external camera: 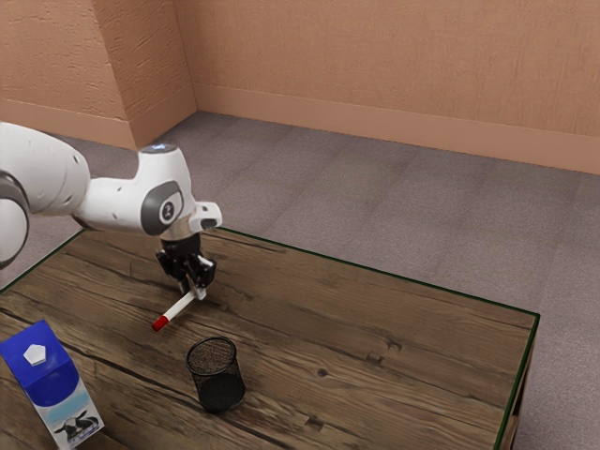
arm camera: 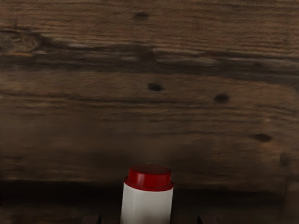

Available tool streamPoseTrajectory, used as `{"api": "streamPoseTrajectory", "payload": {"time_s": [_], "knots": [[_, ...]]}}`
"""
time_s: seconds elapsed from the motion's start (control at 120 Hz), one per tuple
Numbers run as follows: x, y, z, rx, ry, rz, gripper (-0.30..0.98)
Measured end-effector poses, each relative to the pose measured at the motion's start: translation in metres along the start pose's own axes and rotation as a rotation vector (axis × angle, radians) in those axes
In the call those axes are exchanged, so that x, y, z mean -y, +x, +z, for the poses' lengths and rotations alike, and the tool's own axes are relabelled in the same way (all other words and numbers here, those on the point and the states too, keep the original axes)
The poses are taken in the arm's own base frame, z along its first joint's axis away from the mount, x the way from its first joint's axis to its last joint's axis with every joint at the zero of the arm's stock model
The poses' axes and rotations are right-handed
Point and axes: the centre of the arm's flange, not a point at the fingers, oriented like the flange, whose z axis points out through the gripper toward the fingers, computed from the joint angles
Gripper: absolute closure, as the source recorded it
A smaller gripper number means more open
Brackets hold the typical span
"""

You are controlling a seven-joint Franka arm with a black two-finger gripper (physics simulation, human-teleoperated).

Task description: Put the marker into the pen holder.

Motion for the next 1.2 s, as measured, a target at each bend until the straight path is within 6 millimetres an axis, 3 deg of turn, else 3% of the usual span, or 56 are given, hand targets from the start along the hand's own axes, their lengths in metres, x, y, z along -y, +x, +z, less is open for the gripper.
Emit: {"api": "streamPoseTrajectory", "payload": {"time_s": [0.233, 0.3, 0.367, 0.425, 0.483, 0.558, 0.65, 0.767, 0.983, 1.1, 1.2], "knots": [[0.005, 0.004, -0.005, -0.014, 0.010, -0.017, 0.70], [0.005, 0.003, -0.014, -0.028, 0.015, -0.021, 0.73], [-0.002, -0.009, -0.059, -0.078, 0.023, -0.015, 0.75], [-0.026, -0.029, -0.111, -0.140, 0.029, 0.016, 0.76], [-0.055, -0.047, -0.148, -0.187, 0.033, 0.058, 0.77], [-0.083, -0.069, -0.179, -0.223, 0.034, 0.100, 0.78], [-0.112, -0.086, -0.198, -0.238, 0.032, 0.145, 0.79], [-0.147, -0.097, -0.197, -0.216, 0.025, 0.200, 0.79], [-0.209, -0.114, -0.172, -0.137, 0.013, 0.299, 0.79], [-0.222, -0.117, -0.165, -0.115, 0.005, 0.313, 0.79], [-0.216, -0.123, -0.148, -0.074, 0.005, 0.300, 0.79]]}}
